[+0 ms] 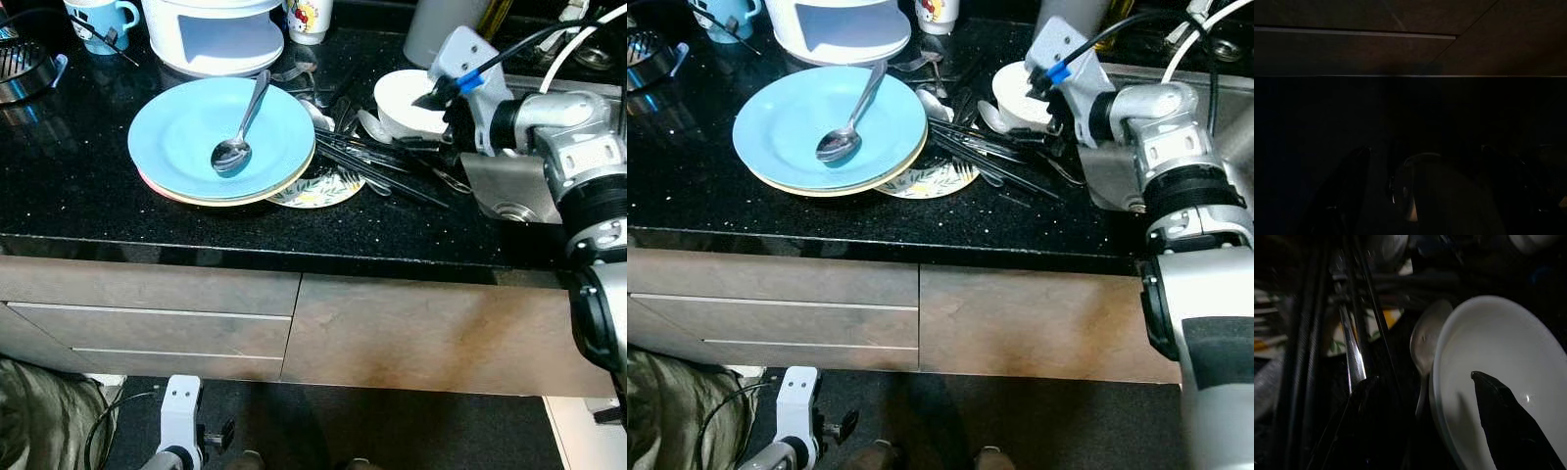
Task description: Kitchen organization
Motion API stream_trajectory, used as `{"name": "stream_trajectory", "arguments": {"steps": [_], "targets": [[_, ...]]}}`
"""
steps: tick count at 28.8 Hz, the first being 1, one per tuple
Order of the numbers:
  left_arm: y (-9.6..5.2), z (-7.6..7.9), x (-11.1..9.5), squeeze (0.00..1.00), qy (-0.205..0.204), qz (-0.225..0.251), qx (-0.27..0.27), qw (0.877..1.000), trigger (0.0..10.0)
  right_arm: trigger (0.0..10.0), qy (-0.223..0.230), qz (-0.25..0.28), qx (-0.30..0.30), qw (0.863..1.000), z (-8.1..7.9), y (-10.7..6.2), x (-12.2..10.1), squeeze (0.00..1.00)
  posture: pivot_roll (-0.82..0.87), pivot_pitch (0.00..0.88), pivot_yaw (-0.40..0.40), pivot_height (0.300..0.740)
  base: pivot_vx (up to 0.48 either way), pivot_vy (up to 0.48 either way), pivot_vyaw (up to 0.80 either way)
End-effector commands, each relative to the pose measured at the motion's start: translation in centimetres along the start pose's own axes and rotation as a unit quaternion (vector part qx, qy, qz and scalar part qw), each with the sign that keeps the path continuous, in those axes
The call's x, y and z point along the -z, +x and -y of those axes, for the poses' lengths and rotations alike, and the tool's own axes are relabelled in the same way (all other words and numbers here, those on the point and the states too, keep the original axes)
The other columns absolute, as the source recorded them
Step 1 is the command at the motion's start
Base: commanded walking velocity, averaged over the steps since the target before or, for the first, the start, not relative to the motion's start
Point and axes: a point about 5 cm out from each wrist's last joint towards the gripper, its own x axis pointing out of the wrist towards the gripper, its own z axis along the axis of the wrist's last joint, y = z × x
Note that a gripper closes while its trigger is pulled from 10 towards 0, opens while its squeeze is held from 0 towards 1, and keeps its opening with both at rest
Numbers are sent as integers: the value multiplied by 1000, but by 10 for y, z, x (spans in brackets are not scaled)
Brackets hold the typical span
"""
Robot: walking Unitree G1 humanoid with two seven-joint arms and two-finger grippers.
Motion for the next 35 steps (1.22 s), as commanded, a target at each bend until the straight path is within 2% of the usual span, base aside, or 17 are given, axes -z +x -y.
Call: {"name": "stream_trajectory", "arguments": {"steps": [1,6,7,8,9,20,27,28,30,33,34,35], "targets": [[-3,1,8,0,-7,-11,1,1000,10000,10000,-4,-22,7,1000,3,-2,3,0,51,221,-87,740,0,0,0],[-3,1,8,0,-7,-11,1,1000,10000,10000,-12,-36,13,999,2,0,4,0,51,221,-88,740,0,0,0],[-3,1,8,0,-7,-12,1,1000,10000,7294,-10,-37,16,999,2,1,3,0,50,222,-87,740,0,0,0],[-3,1,8,0,-7,-12,1,1000,10000,7294,-10,-37,16,999,2,1,3,0,50,222,-87,740,0,0,0],[-3,2,8,0,-7,-12,1,1000,10000,0,-11,-38,21,999,2,1,3,0,49,222,-87,740,0,0,0],[-1,3,6,0,-6,-8,3,1000,10000,0,-34,-68,39,996,5,0,6,0,48,221,-84,740,0,0,0],[0,3,4,0,-7,-7,4,1000,10000,0,-52,-53,49,996,6,1,1,0,46,216,-83,740,0,0,0],[0,4,4,0,-7,-7,4,1000,10000,0,-54,-30,54,997,6,2,-4,0,45,213,-83,740,0,0,0],[1,4,3,0,-7,-5,5,1000,10000,0,-9,39,66,997,8,3,-16,0,47,211,-83,740,0,0,0],[2,5,0,0,-10,0,3,1000,10000,0,51,177,67,980,10,-2,-35,0,48,205,-85,740,0,0,0],[2,5,0,0,-10,0,3,1000,10000,0,51,177,67,980,10,-2,-35,0,48,205,-85,740,0,0,0],[2,4,-1,0,-10,2,3,1000,10000,0,73,212,60,973,9,-5,-38,0,51,202,-84,740,0,0,0]]}}
